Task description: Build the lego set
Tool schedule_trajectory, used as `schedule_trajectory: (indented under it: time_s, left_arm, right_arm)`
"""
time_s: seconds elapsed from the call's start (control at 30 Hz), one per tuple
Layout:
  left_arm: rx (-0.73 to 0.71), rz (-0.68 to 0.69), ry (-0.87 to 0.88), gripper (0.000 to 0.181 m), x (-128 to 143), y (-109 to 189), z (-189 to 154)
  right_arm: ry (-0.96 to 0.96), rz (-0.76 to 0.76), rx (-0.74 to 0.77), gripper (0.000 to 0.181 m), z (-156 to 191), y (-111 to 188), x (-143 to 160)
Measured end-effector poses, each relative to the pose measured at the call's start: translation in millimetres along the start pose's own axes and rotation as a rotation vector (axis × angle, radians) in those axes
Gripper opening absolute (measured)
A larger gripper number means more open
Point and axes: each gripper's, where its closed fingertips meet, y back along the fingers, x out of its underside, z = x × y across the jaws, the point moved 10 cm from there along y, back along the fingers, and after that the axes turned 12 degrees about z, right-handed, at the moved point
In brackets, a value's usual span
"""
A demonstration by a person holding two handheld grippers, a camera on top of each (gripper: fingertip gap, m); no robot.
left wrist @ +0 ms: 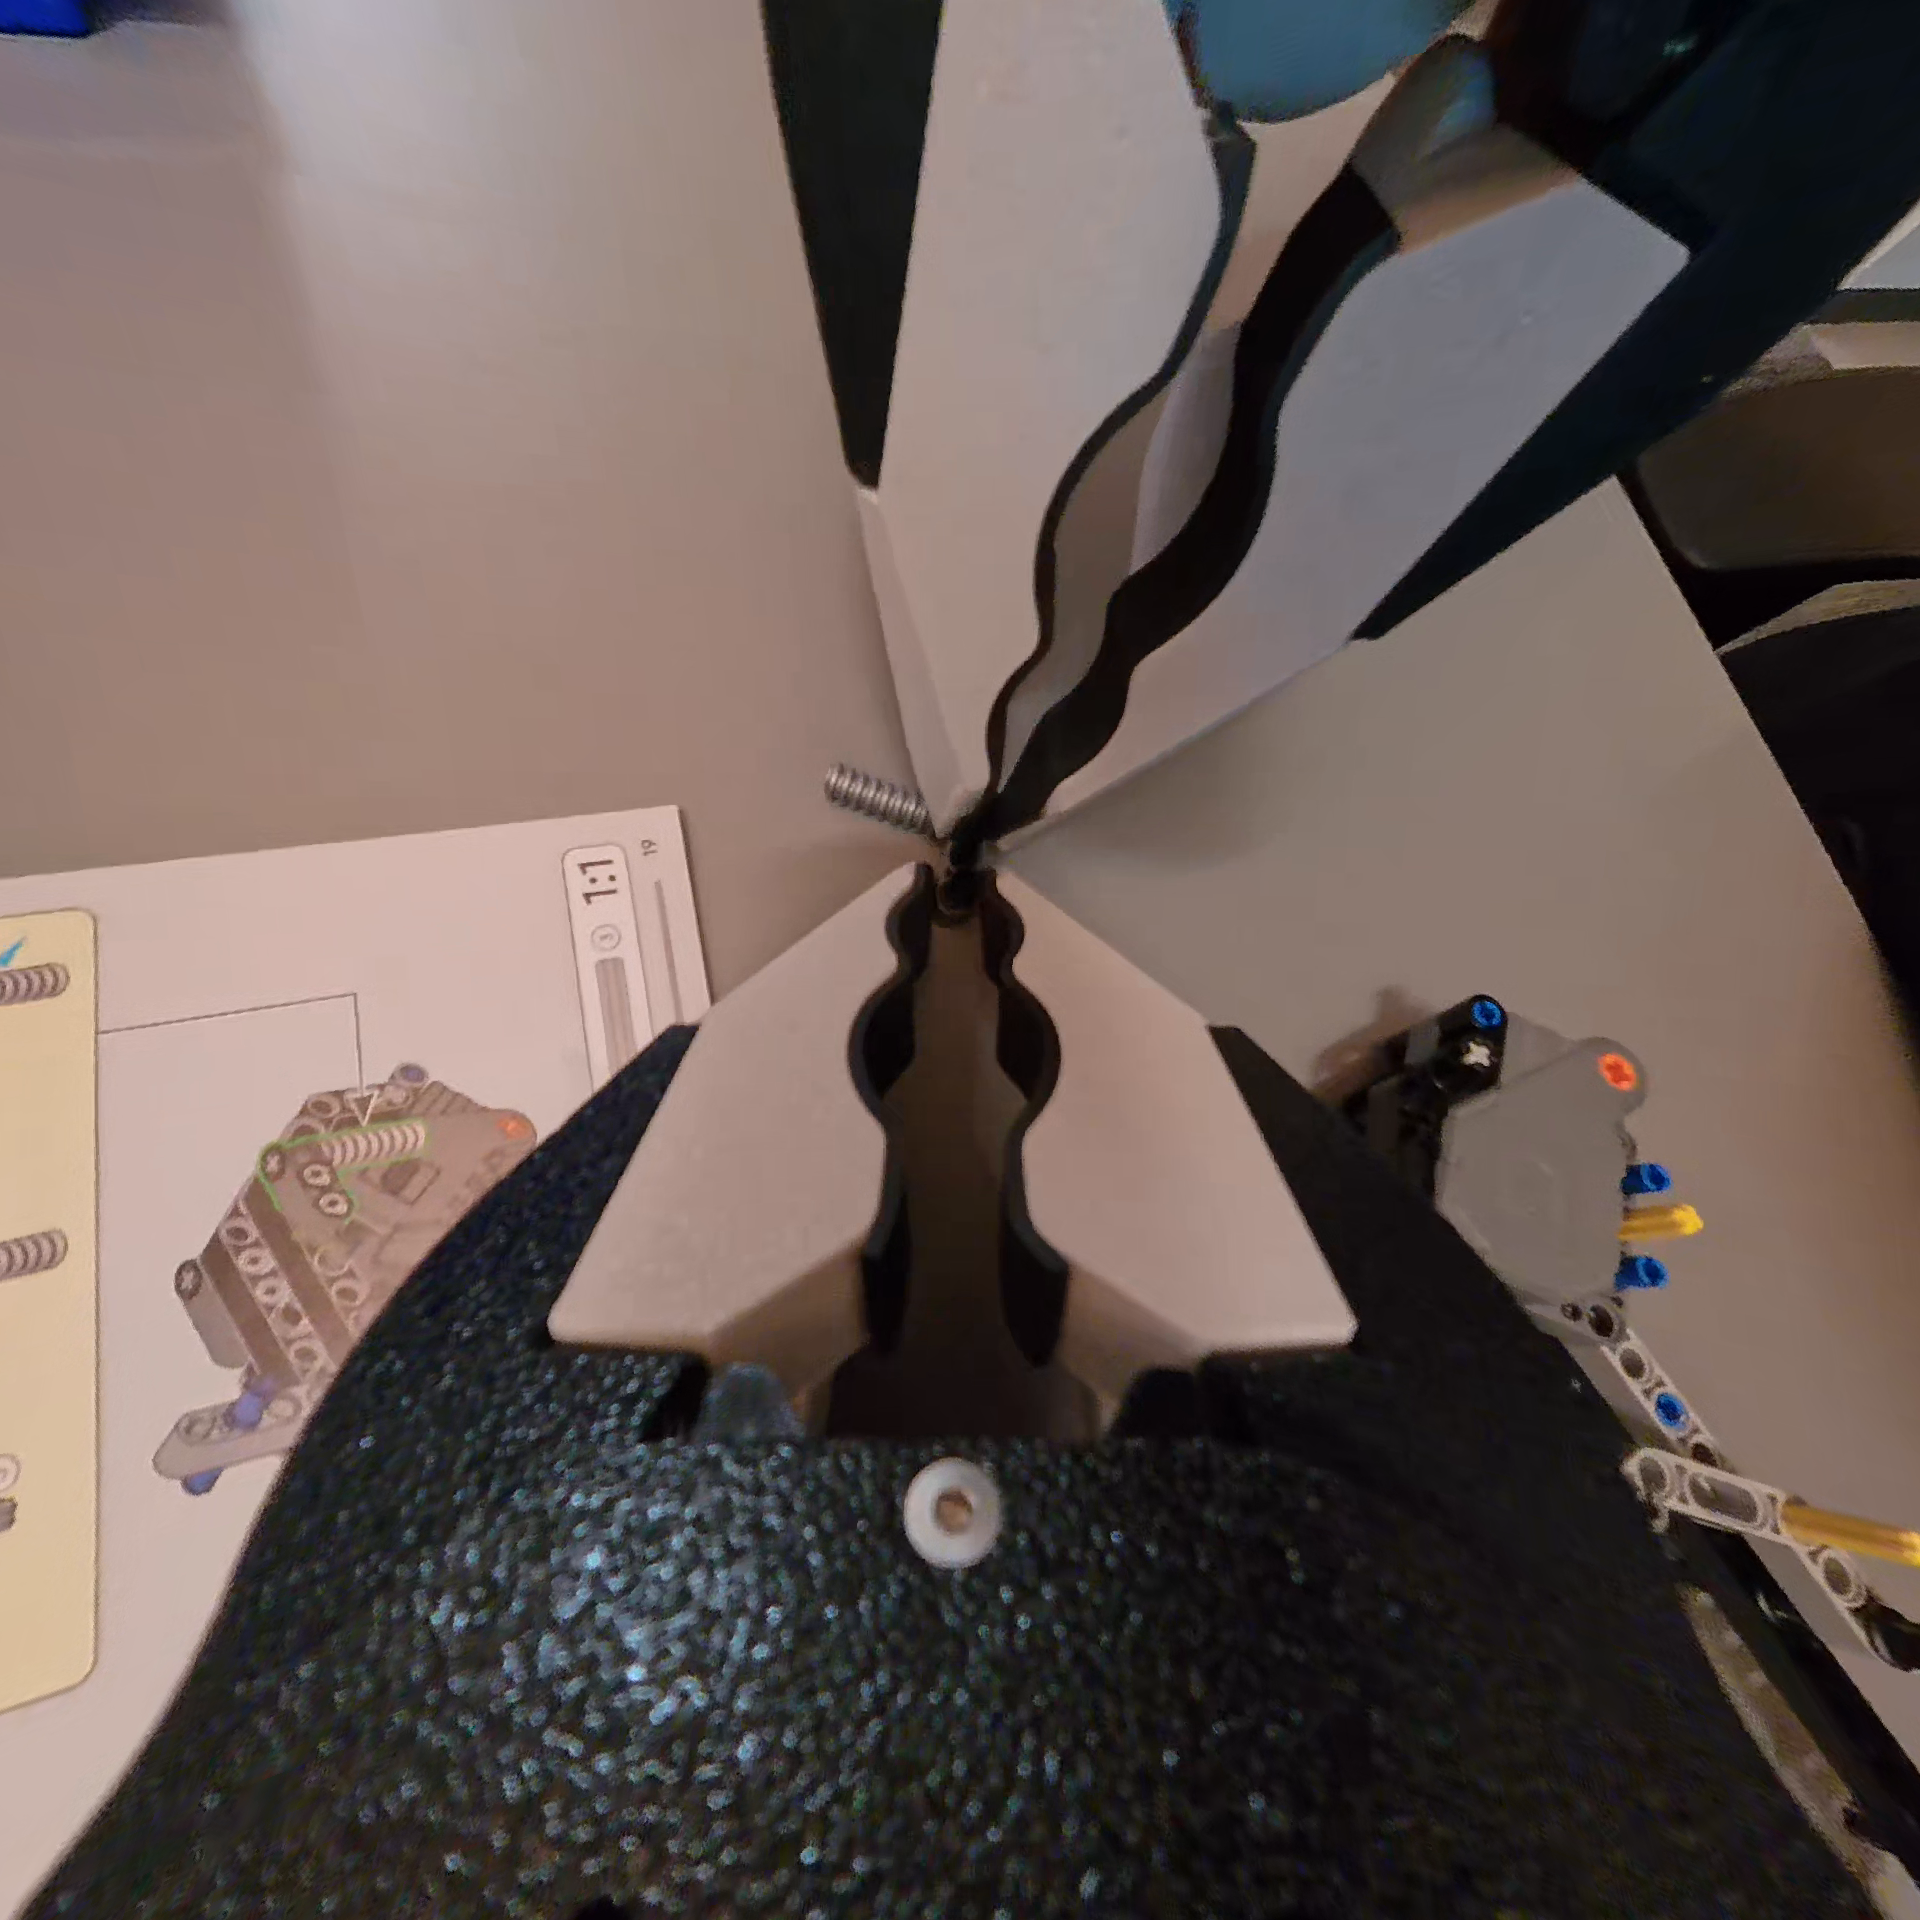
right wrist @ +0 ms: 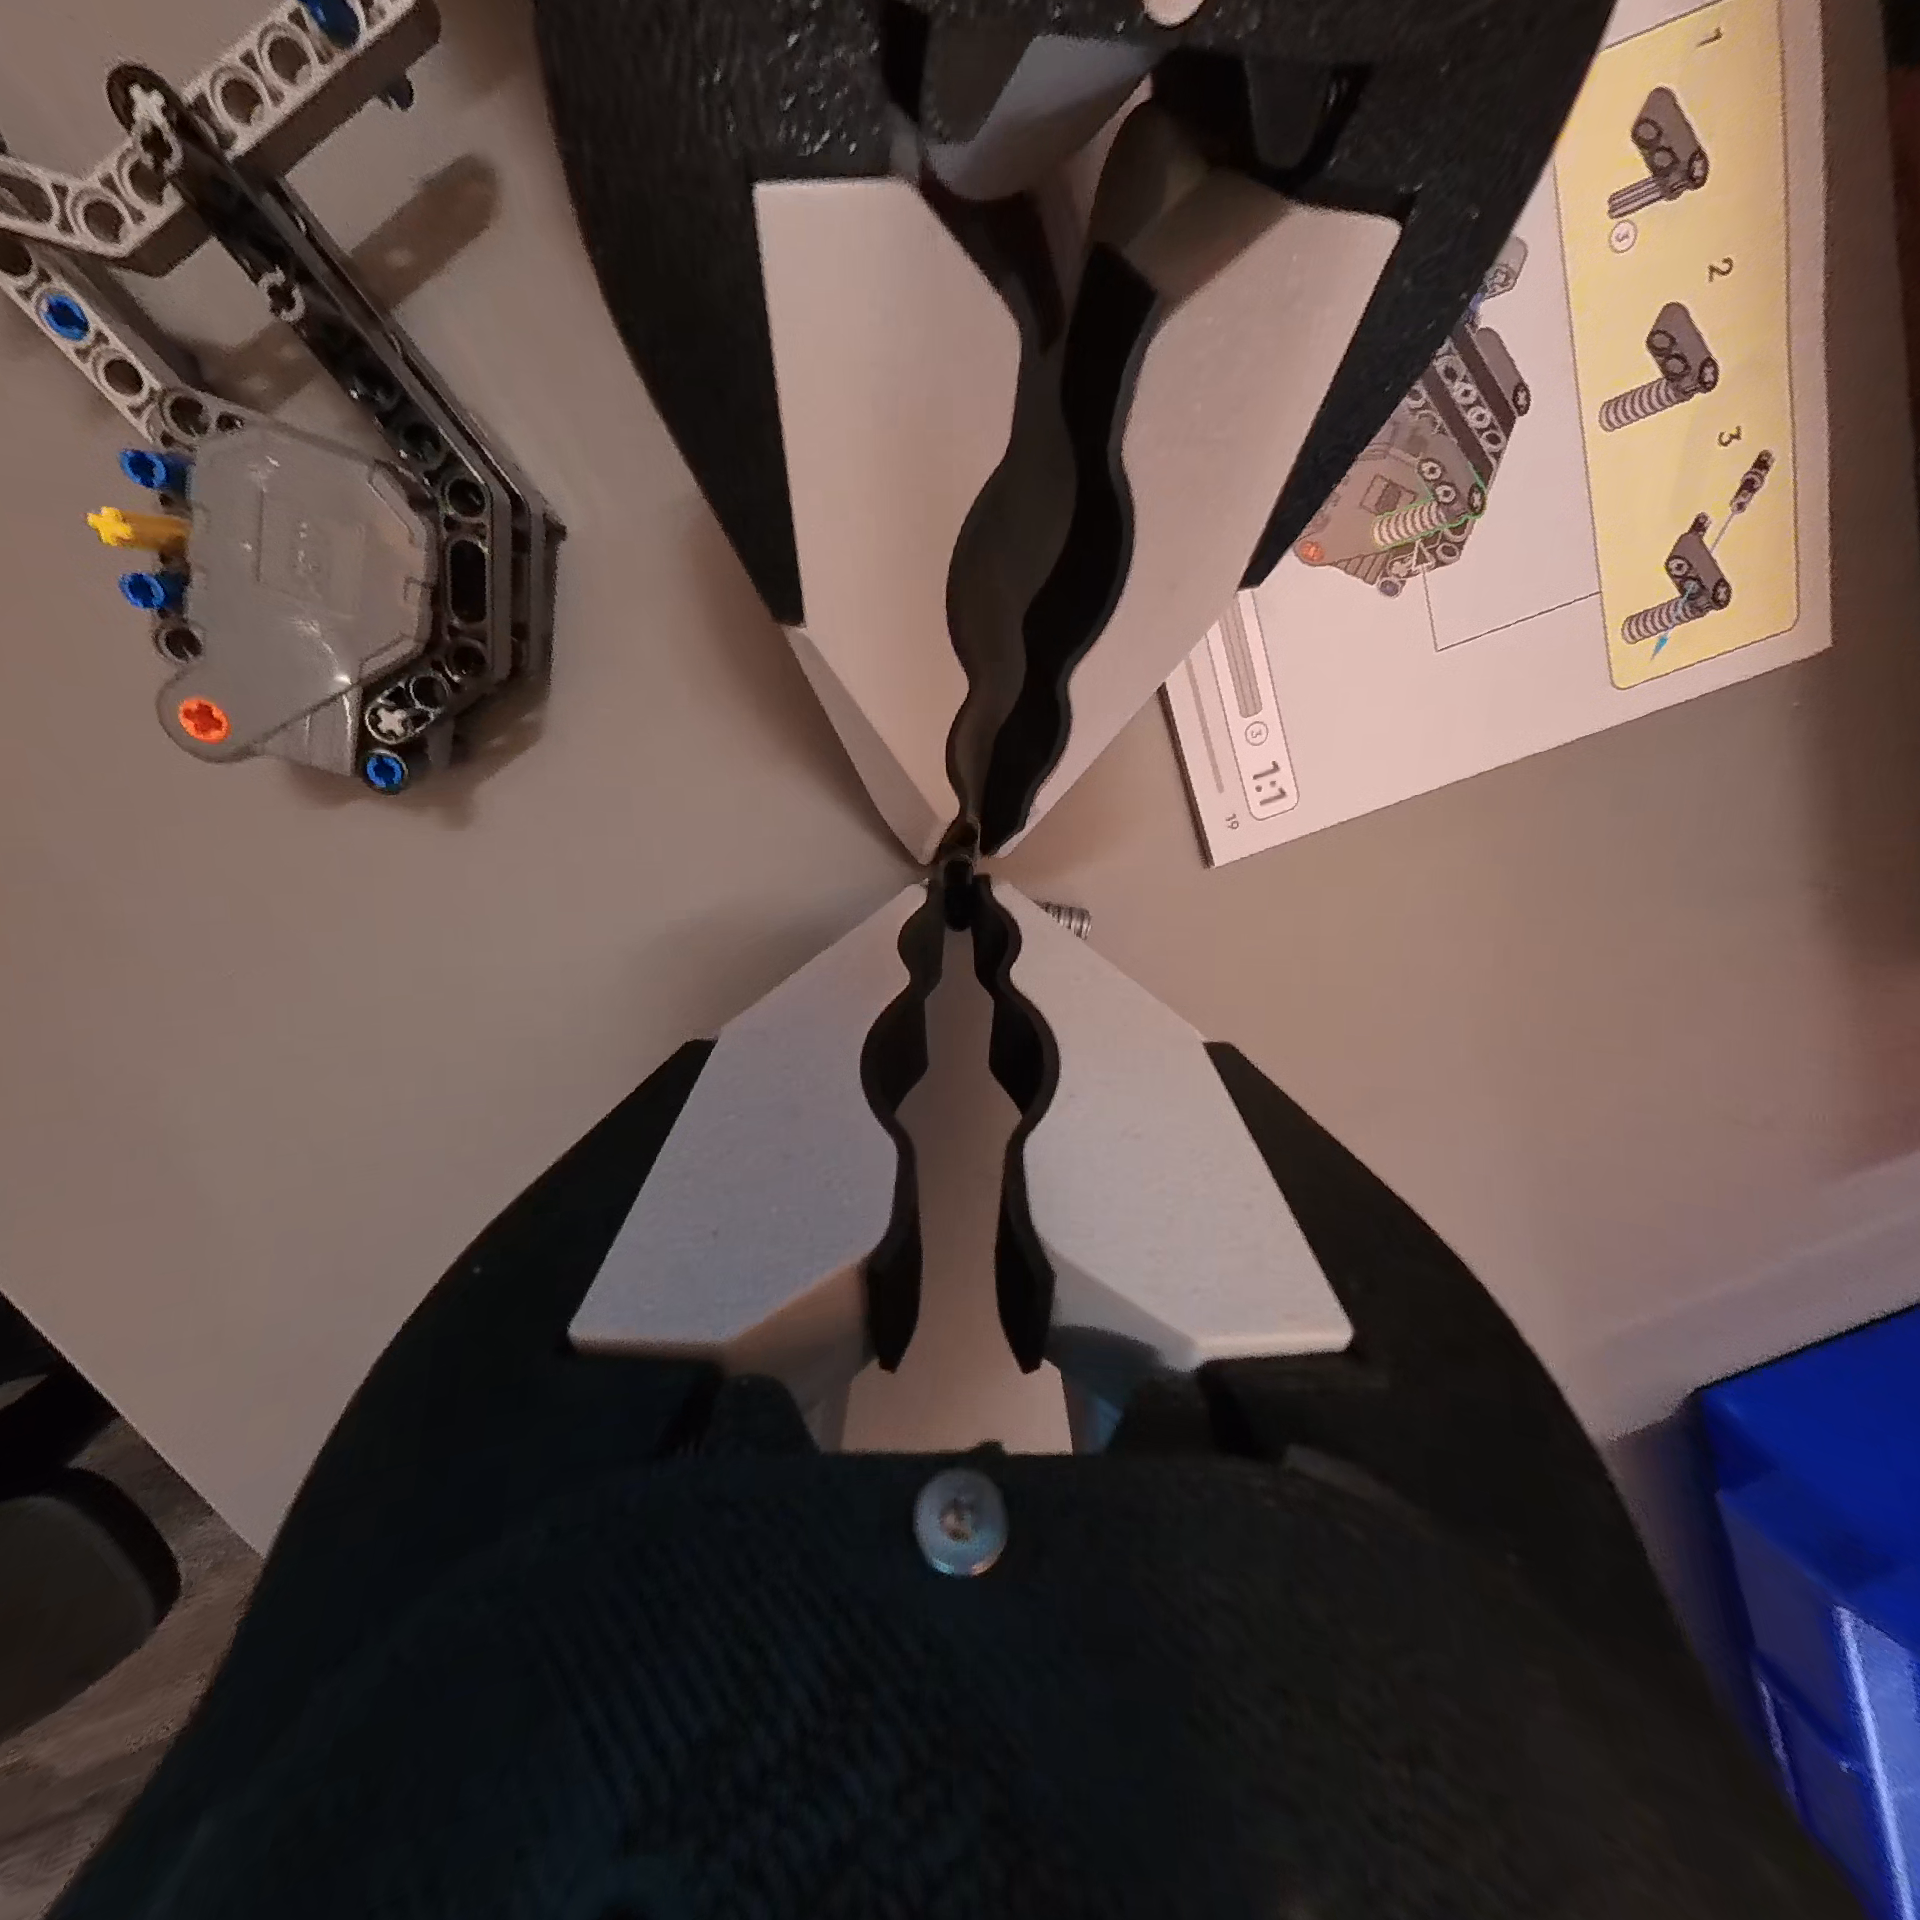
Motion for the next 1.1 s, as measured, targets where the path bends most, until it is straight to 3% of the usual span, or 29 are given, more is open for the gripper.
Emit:
schedule_trajectory:
  time_s: [0.03, 0.77, 1.1]
  left_arm:
    - [-0.003, 0.001, -0.001, 0.006, 0.0, -0.1, -0.2]
    - [-0.03, 0.007, -0.015, 0.006, 0.2, -0.4, -1.6]
    - [-0.019, 0.002, -0.004, 0.006, 6.8, 4.3, -3.5]
  right_arm:
    - [-0.006, -0.002, -0.004, 0.004, -0.4, -0.1, -0.4]
    - [-0.099, -0.079, -0.045, 0.004, -3.9, -1.7, 2.0]
    - [-0.073, -0.034, -0.017, 0.004, 0.0, -4.2, -1.9]
